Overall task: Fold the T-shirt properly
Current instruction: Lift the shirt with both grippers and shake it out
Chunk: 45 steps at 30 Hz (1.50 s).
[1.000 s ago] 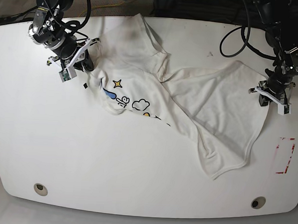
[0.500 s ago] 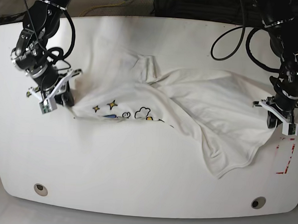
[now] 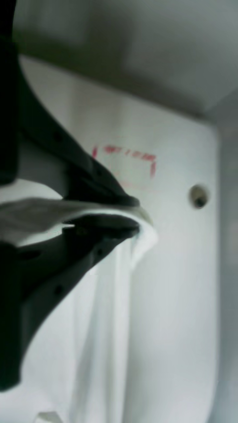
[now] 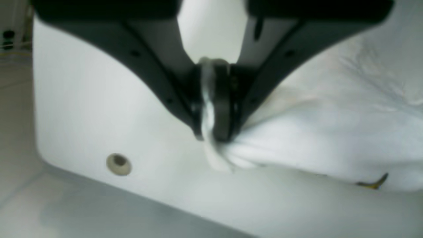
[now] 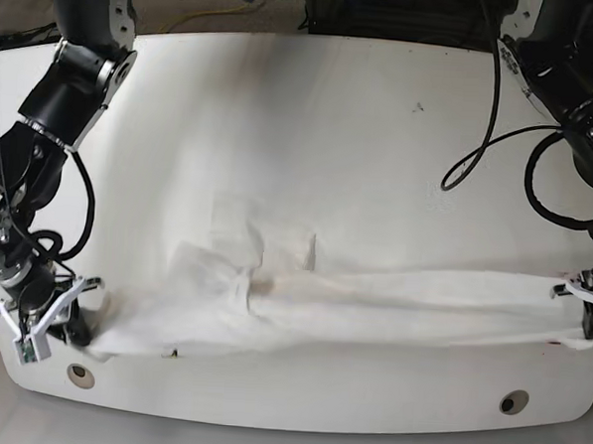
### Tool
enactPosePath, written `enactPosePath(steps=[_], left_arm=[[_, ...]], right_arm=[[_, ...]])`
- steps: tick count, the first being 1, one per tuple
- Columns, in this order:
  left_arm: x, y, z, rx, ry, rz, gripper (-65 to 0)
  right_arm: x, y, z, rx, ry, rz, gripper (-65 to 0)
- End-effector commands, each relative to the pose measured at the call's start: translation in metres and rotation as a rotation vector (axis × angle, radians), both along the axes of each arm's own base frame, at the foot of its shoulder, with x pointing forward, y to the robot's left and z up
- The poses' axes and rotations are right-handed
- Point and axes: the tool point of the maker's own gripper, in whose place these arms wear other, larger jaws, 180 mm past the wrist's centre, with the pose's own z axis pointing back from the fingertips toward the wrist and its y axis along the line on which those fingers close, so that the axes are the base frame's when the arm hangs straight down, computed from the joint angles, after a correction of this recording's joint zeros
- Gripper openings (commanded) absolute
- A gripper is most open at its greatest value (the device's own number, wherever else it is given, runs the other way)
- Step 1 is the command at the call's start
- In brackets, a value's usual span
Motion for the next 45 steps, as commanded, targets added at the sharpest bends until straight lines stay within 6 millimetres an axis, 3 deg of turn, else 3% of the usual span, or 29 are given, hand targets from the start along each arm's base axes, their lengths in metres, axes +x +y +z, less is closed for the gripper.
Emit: enactPosePath(steps=[1,8,10,13,16,21,26,30,34,45], left_arm=[[0.005,0.008,0.041,0.037,-0.105,0.018,-65.0],[0.008,0.025,0.102,0.071,-0.17,0.057,-65.0],[0.009,0.025,0.104,0.07,-0.17,0.058,-65.0],[0.004,0.022,0.102,0.086,-0.167,0.057,-65.0],[-0.002,0.018,0.081,0.099,-0.118,0.048,-65.0],[-0.019,0.01,0.022,0.095,0.021,0.032,-65.0],[-0.061,0.018,-0.054,0.063,0.205,0.051,-65.0],[-0.096,0.024,-0.095,0.07,0.333,0.059,-65.0],[-0.129,0.022,-0.13,0.047,0.413,0.061,-65.0],[-0.206,0.01,-0.186,0.039,0.52,0.019,-64.9]], right_arm=[[0.016,-0.004,0.046,-0.047,-0.092,0.027,-65.0],[0.031,-0.003,0.114,-0.101,-0.198,0.032,-65.0],[0.03,-0.009,0.119,-0.114,-0.2,0.021,-65.0],[0.028,-0.011,0.112,-0.116,-0.18,0.015,-65.0],[0.021,-0.011,0.083,-0.122,-0.123,0.019,-65.0],[-0.008,-0.008,0.026,-0.109,-0.034,0.01,-65.0],[-0.048,-0.007,-0.044,-0.084,0.106,-0.003,-65.0],[-0.083,-0.003,-0.1,-0.039,0.236,-0.014,-65.0],[-0.118,0.0,-0.142,0.001,0.341,-0.03,-65.0],[-0.192,0.023,-0.183,-0.009,0.474,-0.004,-65.0]])
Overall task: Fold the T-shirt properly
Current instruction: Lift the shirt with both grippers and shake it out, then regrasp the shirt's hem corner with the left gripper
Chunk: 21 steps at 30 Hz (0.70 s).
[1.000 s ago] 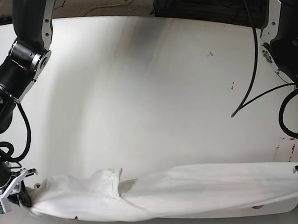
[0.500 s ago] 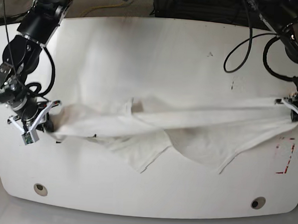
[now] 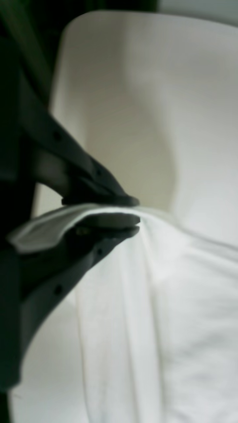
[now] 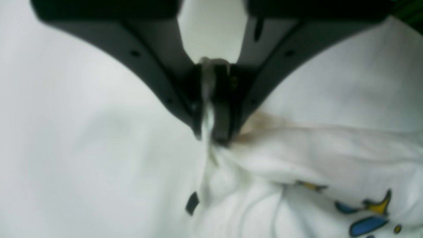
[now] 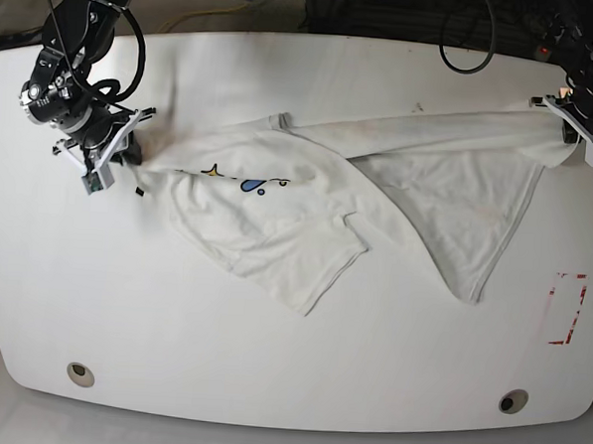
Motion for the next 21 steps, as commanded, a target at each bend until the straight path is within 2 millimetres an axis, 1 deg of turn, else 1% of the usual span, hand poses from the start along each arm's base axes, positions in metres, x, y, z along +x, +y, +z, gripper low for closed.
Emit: enactPosePath(steps=[1,4,5,7,10,12,14,16,18,21], left_arm=[[-0.003,0.0,0.007,0.014,-0.04,-0.02,-64.6],[-0.012,-0.003,0.003,0.012,-0.03,-0.04,-63.8],[-0.015,-0.003,0.0,0.01,-0.02,-0.048,-61.5],[-0.017,-0.005,-0.003,0.005,-0.009,-0.06,-54.9],[-0.017,-0.004,-0.003,0.008,-0.005,-0.064,-37.6],[-0.016,-0.004,-0.003,0.009,-0.004,-0.069,-23.3],[-0.014,-0.003,0.001,0.018,-0.009,-0.079,-13.6],[-0.01,0.0,0.005,0.031,-0.015,-0.095,-10.1],[-0.007,0.0,0.008,0.042,-0.016,-0.122,-10.8],[0.008,-0.008,0.022,0.062,-0.048,-0.205,-11.3]], right_arm=[[0.0,0.0,0.008,-0.005,-0.03,0.004,-65.0],[-0.009,0.006,0.0,0.014,-0.007,0.0,-65.0],[-0.011,0.008,-0.001,0.017,-0.002,-0.001,-65.0],[-0.015,0.009,-0.004,0.02,0.006,-0.002,-65.0],[-0.017,0.009,-0.005,0.02,0.014,-0.002,-65.0],[-0.017,0.009,-0.005,0.02,0.012,-0.002,-65.0],[-0.015,0.009,-0.004,0.02,0.007,-0.002,-65.0],[-0.015,0.008,-0.003,0.018,0.006,-0.001,-65.0],[-0.013,0.008,-0.002,0.017,0.0,0.0,-65.0],[-0.006,0.009,0.007,0.011,-0.031,0.005,-65.0]])
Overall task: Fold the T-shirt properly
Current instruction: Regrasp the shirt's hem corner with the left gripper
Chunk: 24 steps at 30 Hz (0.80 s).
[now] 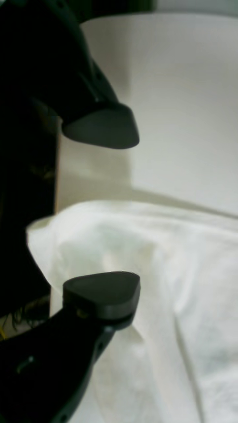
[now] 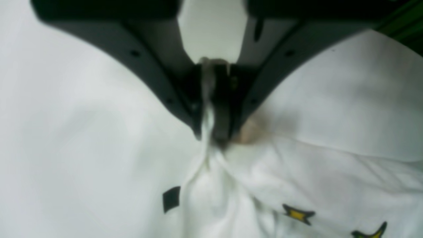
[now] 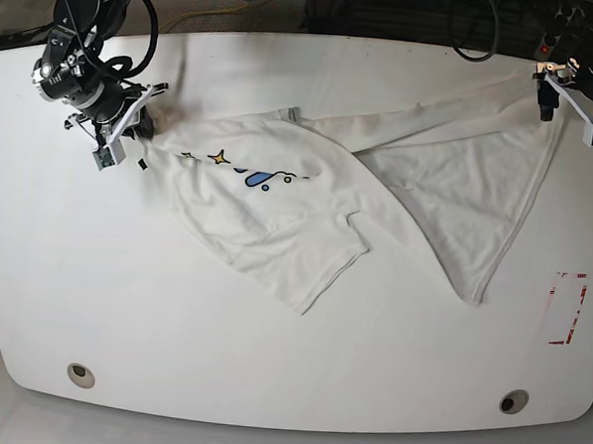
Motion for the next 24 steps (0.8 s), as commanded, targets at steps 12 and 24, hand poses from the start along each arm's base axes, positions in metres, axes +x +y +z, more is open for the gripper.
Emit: enactPosePath(steps=[12,24], left_arm=[[0.108,0.012,0.037,0.1,-0.128,-0.011,-11.4],[0.19,-0.004,-0.016,-0.102,-0.107,-0.033,-11.4]], right_arm=[[0.018,-0.001,0.023,-0.012,-0.088,0.014,-65.0],[0.021,0.0,0.025,-0.003,-0.11,0.012,-65.0]])
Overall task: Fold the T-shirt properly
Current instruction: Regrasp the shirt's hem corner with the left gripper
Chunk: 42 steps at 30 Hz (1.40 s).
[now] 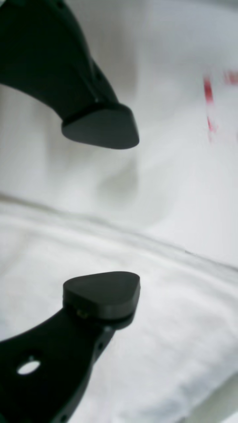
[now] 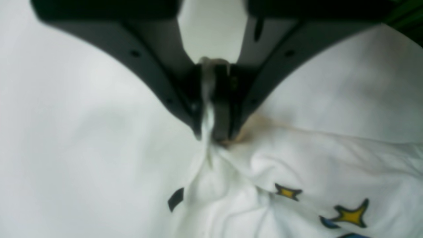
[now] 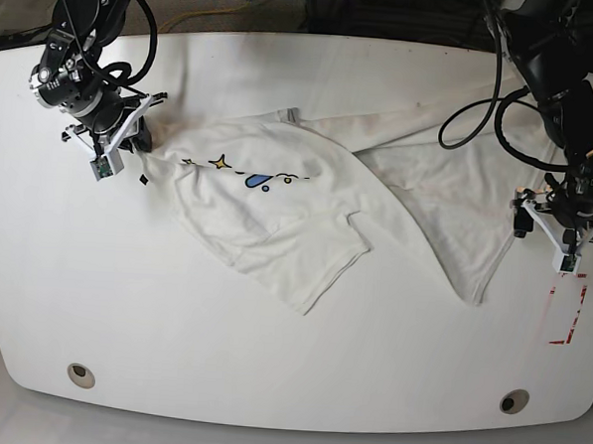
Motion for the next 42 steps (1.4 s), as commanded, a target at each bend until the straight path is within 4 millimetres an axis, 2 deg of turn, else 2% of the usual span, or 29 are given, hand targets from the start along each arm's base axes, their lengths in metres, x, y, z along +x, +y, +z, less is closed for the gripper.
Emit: enactPosePath(steps=[1,6,17,21,26,32,38,42], left_arm=[[0.012,-0.001,0.002,-0.022,-0.029,-0.017,-11.4],[0.021,-0.01,-0.017,-0.096,0.005,-0.016,-11.4],[0.043,-0.031,-0.042,-0.245,0.009,-0.012,-11.4],[0.052,-0.048,-0.037,-0.329,-0.016,-0.062,-11.4],[0.057,-0.051,-0.031,-0.369,-0.044,-0.055,-11.4],[0.065,-0.078,-0.044,-0.399,0.016,-0.115,-11.4],[0.07,-0.093,-0.06,-0.487,0.037,-0.097,-11.5],[0.075,-0.095,-0.057,-0.498,0.03,-0.095,-11.7]], right_arm=[[0.008,-0.002,0.012,-0.004,-0.049,0.006,-65.0],[0.008,-0.001,0.012,-0.002,-0.05,0.008,-65.0],[0.008,0.004,0.01,0.016,-0.05,0.004,-65.0],[0.008,0.005,0.01,0.018,-0.049,0.006,-65.0],[0.008,0.006,0.01,0.018,-0.05,0.008,-65.0],[0.008,0.006,0.01,0.018,-0.05,0.008,-65.0],[0.008,0.006,0.01,0.018,-0.05,0.008,-65.0],[0.008,0.006,0.01,0.018,-0.05,0.008,-65.0]])
